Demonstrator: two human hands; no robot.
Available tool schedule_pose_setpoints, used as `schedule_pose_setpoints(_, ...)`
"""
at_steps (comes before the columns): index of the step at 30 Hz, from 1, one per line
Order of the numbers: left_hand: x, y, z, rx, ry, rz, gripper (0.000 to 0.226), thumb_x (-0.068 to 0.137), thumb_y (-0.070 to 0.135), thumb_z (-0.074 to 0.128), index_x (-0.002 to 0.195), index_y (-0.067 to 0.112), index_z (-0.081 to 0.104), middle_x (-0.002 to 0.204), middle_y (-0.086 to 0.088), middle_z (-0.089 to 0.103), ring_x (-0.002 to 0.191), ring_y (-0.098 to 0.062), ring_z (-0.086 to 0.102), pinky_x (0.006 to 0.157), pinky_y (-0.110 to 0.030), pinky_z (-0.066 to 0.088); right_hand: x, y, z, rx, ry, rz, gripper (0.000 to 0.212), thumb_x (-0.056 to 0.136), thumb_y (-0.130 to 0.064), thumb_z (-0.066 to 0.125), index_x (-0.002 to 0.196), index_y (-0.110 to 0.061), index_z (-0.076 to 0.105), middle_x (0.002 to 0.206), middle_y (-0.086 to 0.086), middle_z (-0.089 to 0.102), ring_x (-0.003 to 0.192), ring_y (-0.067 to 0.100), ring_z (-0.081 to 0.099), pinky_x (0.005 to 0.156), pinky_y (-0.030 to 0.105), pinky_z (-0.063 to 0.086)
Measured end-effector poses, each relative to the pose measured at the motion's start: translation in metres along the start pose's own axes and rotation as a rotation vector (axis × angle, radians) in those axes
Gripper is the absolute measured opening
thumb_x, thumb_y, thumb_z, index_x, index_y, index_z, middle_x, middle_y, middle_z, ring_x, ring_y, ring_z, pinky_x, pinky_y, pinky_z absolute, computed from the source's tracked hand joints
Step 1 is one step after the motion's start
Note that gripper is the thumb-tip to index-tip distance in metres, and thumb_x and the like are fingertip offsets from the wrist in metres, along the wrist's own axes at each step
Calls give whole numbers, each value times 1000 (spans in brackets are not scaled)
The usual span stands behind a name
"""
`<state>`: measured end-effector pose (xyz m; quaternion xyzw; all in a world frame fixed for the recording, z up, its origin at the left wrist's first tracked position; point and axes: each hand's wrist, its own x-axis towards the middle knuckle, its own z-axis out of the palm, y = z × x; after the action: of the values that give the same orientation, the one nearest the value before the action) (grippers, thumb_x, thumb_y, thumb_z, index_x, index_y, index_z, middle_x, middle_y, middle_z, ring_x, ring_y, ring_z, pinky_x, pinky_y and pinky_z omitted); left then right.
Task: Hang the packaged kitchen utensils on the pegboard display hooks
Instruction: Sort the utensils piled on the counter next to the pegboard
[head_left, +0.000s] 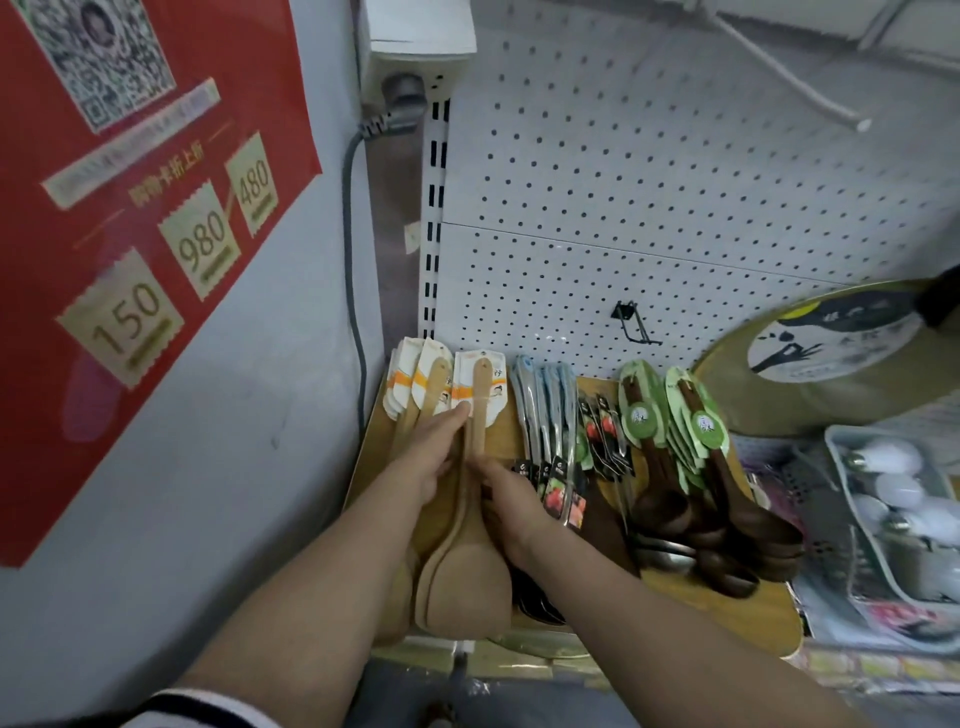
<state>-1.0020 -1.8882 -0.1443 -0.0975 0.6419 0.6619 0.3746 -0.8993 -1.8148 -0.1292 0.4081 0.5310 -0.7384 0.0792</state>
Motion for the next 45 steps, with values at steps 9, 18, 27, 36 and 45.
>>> schedule_pose_setpoints(9, -2, 6, 2, -89, 29, 69, 20, 98, 41, 62, 116, 32, 61, 115, 7, 70, 107, -14, 66, 99, -41, 52, -13, 1, -7, 131, -28, -55, 38, 92, -42, 70, 114, -11, 76, 110, 11, 76, 107, 30, 69, 84, 38, 57)
schedule_pose_setpoints(18, -27, 17, 31, -251, 251, 177, 38, 91, 19, 75, 123, 13, 56, 97, -8, 75, 75, -18, 74, 55, -26, 55, -47, 0, -36, 142, -118, -119, 30, 95, -35, 66, 107, -11, 79, 106, 16, 77, 88, 24, 72, 82, 37, 58)
schedule_pose_setpoints(27, -91, 3, 124, -174, 309, 306, 48, 88, 33, 77, 128, 10, 60, 96, -7, 72, 69, -21, 62, 56, -27, 52, -100, 15, -136, 124, -150, -335, 15, 95, -19, 69, 106, -12, 77, 88, 13, 74, 75, 21, 67, 62, 27, 52)
schedule_pose_setpoints(36, -183, -52, 309, -134, 98, 385, 13, 92, 23, 73, 84, 17, 64, 73, -2, 66, 57, -17, 55, 54, -26, 47, -173, 35, -320, 174, -20, -495, 24, 91, -2, 71, 113, -6, 64, 88, 9, 76, 65, 17, 70, 58, 24, 53)
schedule_pose_setpoints(45, -233, -115, 495, -39, -118, 337, 10, 94, 19, 70, 86, 16, 64, 83, -4, 65, 70, -18, 60, 52, -26, 50, -232, 73, -501, 206, 181, -512, 20, 92, -7, 72, 111, -12, 73, 98, 8, 78, 82, 16, 70, 73, 27, 57)
